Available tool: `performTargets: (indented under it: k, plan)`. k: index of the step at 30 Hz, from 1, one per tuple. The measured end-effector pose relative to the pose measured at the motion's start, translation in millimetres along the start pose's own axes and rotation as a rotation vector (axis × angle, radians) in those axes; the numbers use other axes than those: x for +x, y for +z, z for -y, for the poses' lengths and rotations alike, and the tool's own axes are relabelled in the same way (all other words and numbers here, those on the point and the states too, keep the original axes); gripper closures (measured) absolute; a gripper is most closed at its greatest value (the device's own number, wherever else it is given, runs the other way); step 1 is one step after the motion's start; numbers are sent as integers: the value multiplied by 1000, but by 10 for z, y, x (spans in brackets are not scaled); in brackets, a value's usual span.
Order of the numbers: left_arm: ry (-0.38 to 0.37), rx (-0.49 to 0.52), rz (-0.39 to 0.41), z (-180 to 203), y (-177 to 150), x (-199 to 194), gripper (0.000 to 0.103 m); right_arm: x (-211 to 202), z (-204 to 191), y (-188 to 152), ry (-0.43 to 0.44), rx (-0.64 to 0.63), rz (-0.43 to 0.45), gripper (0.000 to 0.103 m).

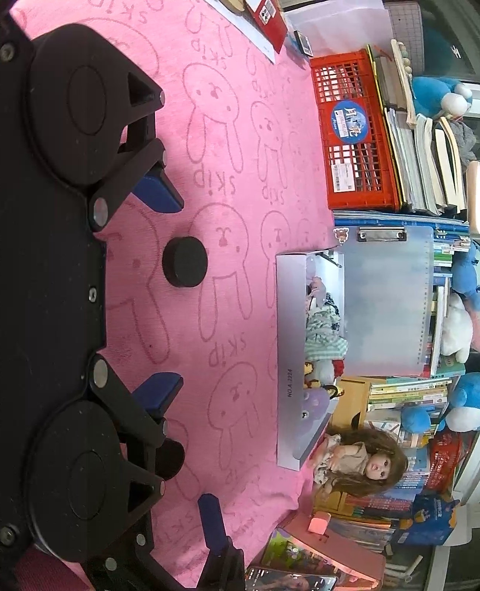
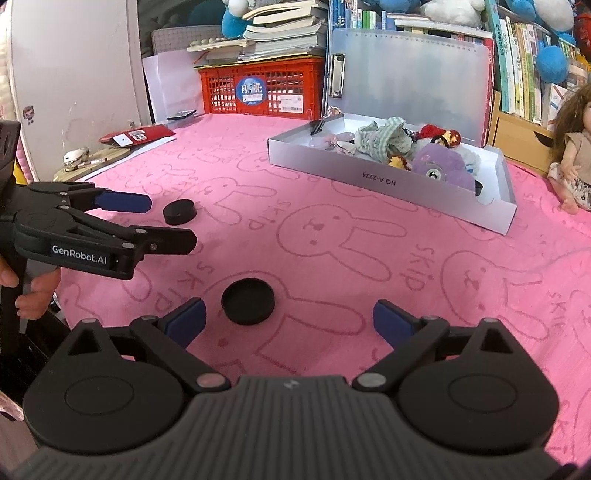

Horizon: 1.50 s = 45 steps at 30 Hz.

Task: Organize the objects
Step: 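Grasp a black round disc with the left tool while the right tool grasps another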

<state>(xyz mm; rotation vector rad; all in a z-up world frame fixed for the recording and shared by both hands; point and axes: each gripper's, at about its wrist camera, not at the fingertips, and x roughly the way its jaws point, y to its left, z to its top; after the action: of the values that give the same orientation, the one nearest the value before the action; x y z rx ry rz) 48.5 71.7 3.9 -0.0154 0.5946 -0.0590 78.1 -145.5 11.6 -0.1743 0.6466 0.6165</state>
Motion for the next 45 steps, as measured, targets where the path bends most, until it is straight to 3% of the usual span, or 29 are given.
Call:
performTargets:
  k: [21, 32, 41, 45]
  plan:
    - [21, -8, 10, -6, 5, 109, 10, 79, -111, -28, -45, -38, 26, 0]
    - [45, -4, 0, -8, 44, 157, 24, 63, -136, -45, -56, -25, 37, 1]
    - [63, -6, 8, -14, 70, 168, 42, 3, -153, -67, -42, -18, 64, 19]
    - [66, -15, 8, -19, 89, 183, 48, -22, -156, -61, -43, -14, 75, 35]
